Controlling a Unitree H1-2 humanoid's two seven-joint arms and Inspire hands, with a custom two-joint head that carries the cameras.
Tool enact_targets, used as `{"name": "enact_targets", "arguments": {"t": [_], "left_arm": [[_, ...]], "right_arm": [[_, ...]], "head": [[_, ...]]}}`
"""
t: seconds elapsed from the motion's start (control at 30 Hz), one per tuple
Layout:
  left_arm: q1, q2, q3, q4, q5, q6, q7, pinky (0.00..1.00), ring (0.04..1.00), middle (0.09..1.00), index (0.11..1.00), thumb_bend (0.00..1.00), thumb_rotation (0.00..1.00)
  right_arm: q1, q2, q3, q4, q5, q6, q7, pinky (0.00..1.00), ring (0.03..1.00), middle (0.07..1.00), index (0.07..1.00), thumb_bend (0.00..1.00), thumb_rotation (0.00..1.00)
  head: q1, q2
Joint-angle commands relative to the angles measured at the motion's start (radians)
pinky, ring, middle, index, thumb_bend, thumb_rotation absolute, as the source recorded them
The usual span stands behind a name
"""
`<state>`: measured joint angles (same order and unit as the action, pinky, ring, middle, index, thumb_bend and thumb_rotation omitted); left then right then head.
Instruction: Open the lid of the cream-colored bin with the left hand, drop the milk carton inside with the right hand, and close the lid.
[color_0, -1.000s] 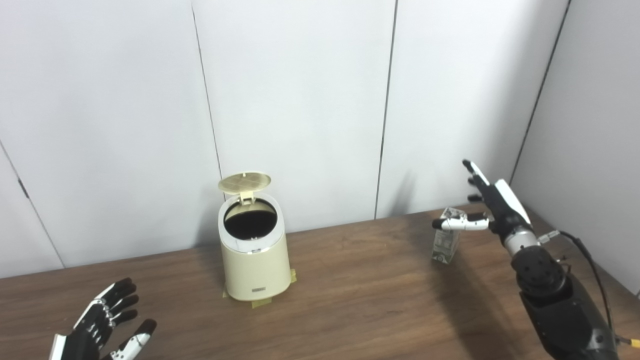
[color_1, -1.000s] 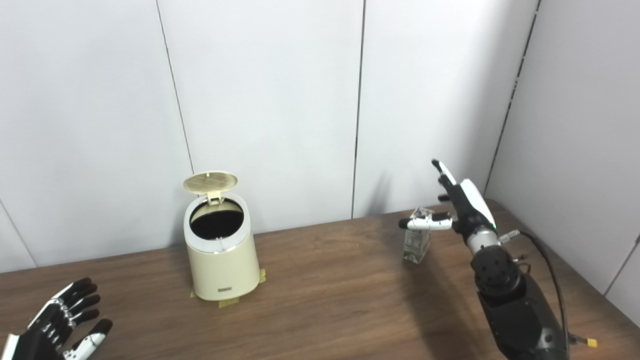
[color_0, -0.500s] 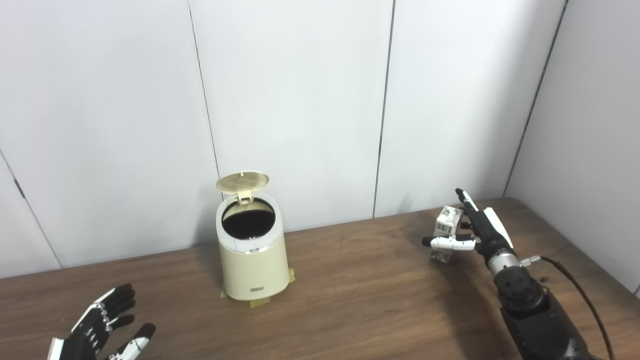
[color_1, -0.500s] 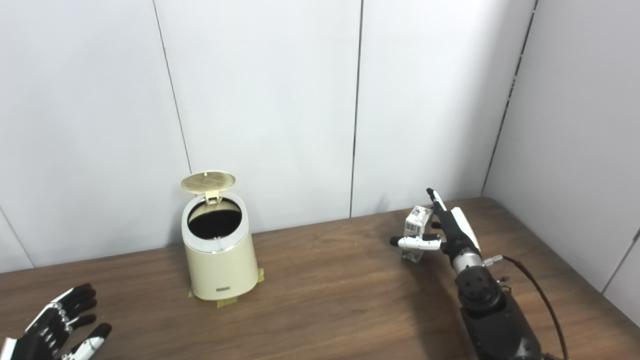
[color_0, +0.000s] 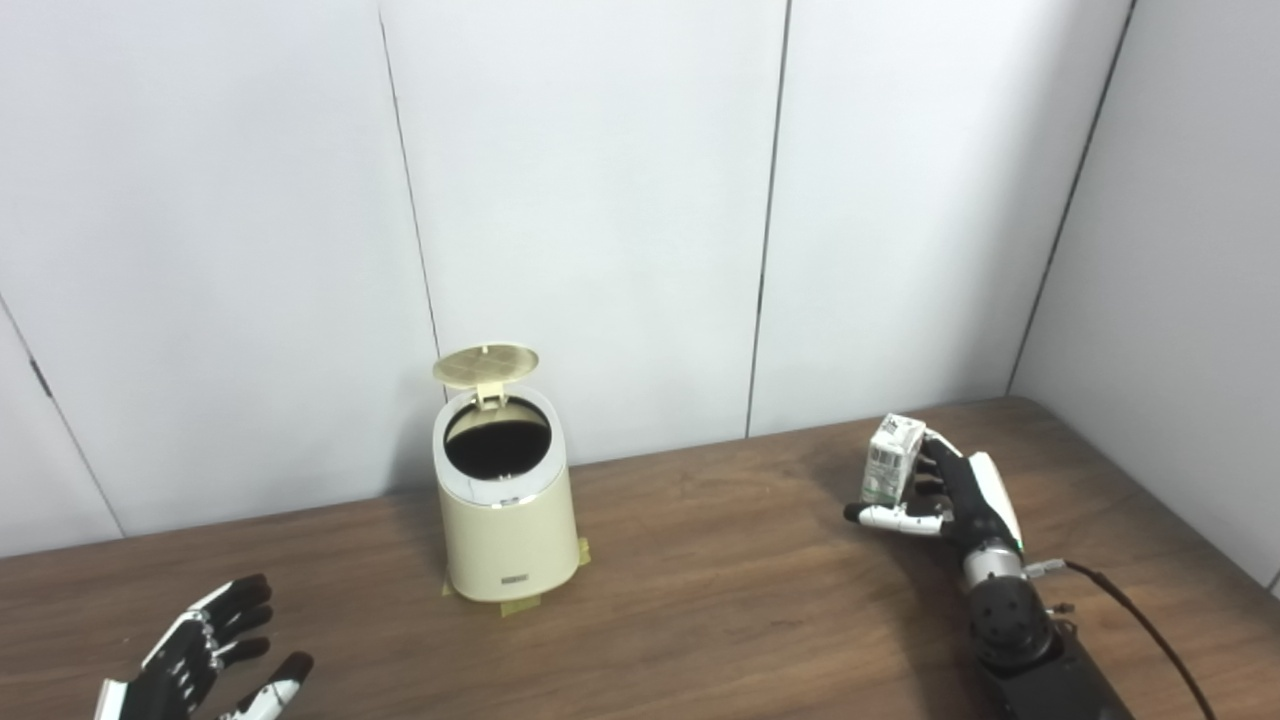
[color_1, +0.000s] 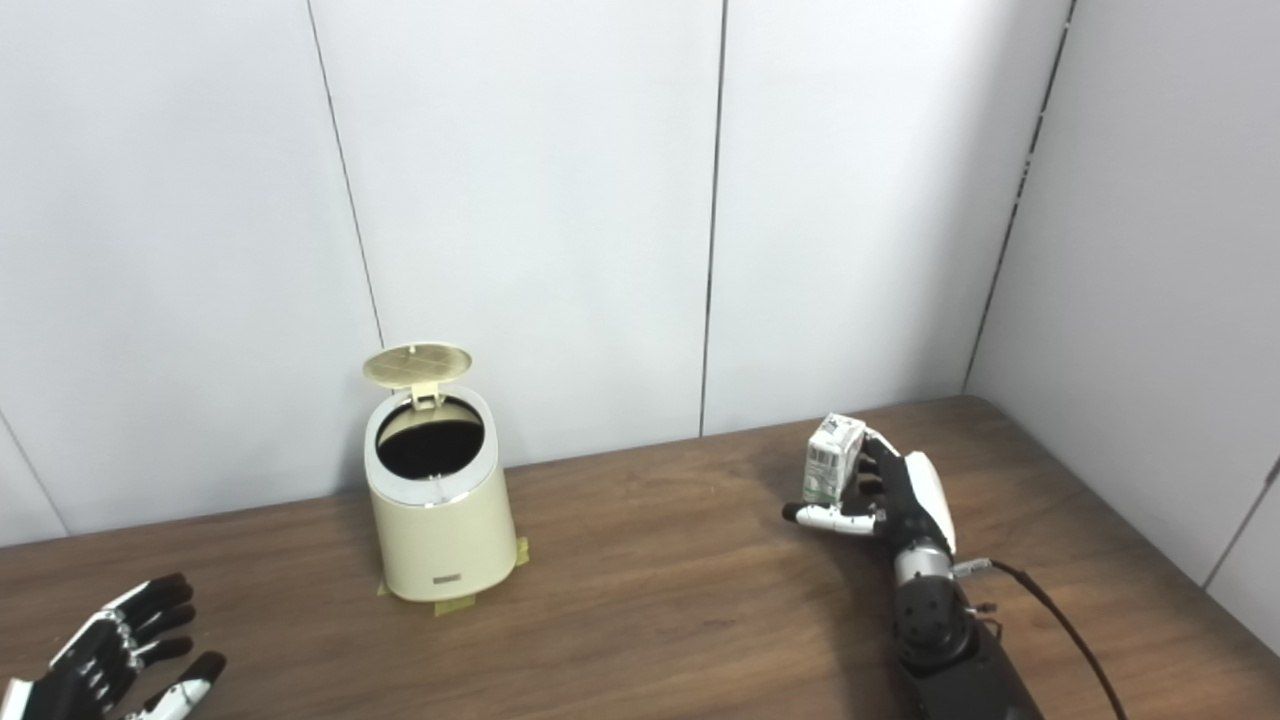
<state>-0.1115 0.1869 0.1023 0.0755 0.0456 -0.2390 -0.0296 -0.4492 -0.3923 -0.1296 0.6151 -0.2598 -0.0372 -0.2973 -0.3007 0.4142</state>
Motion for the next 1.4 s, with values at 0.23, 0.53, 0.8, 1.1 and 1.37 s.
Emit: {"name": "enact_targets", "arguments": {"t": [0.23,0.53,0.8,1.1,1.37], "left_arm": [[-0.016,0.008,-0.003,-0.021,0.015,-0.015,0.010,0.70,0.763,0.790,0.782,0.61,0.12],[-0.007,0.002,-0.008,-0.033,-0.008,0.009,-0.006,0.74,0.789,0.804,0.792,0.61,0.13],[-0.013,0.002,-0.015,-0.011,0.004,0.005,-0.006,0.72,0.782,0.805,0.791,0.62,0.16],[-0.006,-0.005,-0.022,-0.021,0.007,0.022,-0.001,0.71,0.781,0.802,0.784,0.61,0.12],[-0.005,-0.004,-0.020,-0.016,0.002,0.013,0.000,0.69,0.773,0.796,0.782,0.62,0.14]], "right_arm": [[-0.052,0.000,-0.011,0.038,0.012,-0.044,-0.063,0.61,0.716,0.798,0.785,0.84,0.16],[-0.068,0.024,-0.010,0.075,0.035,-0.026,-0.085,0.58,0.701,0.791,0.757,0.82,0.14],[-0.117,0.054,0.001,0.191,0.037,-0.050,-0.149,0.58,0.657,0.707,0.733,0.78,0.06],[-0.153,0.074,0.003,0.316,0.049,-0.193,-0.265,0.39,0.400,0.479,0.540,0.51,0.00],[-0.131,0.063,0.031,0.223,0.024,-0.173,-0.259,0.40,0.415,0.489,0.513,0.52,0.00]], "head": [[-0.001,0.005],[0.000,0.014],[0.009,0.014],[0.028,0.018],[0.034,0.018]]}}
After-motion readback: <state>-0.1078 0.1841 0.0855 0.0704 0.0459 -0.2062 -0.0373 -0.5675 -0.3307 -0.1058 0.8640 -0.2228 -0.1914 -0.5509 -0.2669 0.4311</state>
